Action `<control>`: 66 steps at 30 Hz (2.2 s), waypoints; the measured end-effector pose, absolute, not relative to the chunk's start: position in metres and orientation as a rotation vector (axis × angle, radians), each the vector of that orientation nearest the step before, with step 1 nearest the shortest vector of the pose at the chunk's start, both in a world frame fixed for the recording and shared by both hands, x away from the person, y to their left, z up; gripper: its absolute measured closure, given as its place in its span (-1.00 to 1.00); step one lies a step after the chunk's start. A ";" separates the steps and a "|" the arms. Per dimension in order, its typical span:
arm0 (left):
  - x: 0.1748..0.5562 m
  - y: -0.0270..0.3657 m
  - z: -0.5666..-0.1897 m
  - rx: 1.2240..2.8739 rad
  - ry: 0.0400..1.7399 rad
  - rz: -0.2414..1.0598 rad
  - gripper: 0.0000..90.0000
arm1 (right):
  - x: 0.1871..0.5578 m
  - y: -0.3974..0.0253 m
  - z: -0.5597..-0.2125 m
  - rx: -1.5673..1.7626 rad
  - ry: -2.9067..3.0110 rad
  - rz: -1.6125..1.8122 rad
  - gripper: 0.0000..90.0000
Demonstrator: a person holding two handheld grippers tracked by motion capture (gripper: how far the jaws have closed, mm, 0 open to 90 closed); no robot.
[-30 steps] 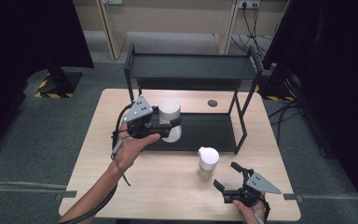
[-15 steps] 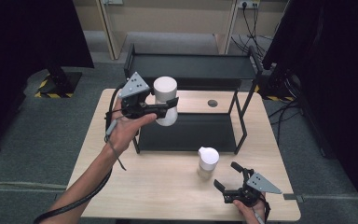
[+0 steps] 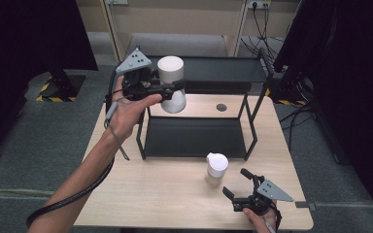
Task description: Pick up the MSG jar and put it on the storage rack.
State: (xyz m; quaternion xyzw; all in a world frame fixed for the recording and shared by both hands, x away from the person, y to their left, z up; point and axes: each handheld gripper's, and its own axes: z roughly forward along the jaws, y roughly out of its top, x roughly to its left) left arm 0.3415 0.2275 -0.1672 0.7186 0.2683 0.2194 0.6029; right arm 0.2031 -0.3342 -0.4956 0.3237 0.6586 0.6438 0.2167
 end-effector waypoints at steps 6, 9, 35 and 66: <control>0.346 0.219 -0.149 1.669 0.633 0.546 -0.22 | 0.203 -0.335 -0.496 0.899 1.822 1.785 -0.99; 0.349 0.215 -0.143 1.669 0.643 0.558 -0.22 | 0.203 -0.335 -0.496 0.902 1.819 1.787 -0.99; 0.398 0.177 -0.131 1.601 0.838 0.699 -0.22 | 0.200 -0.339 -0.496 0.898 1.811 1.793 -0.99; 0.414 0.161 -0.150 1.573 0.907 0.810 -0.22 | 0.201 -0.338 -0.497 0.898 1.817 1.799 -0.99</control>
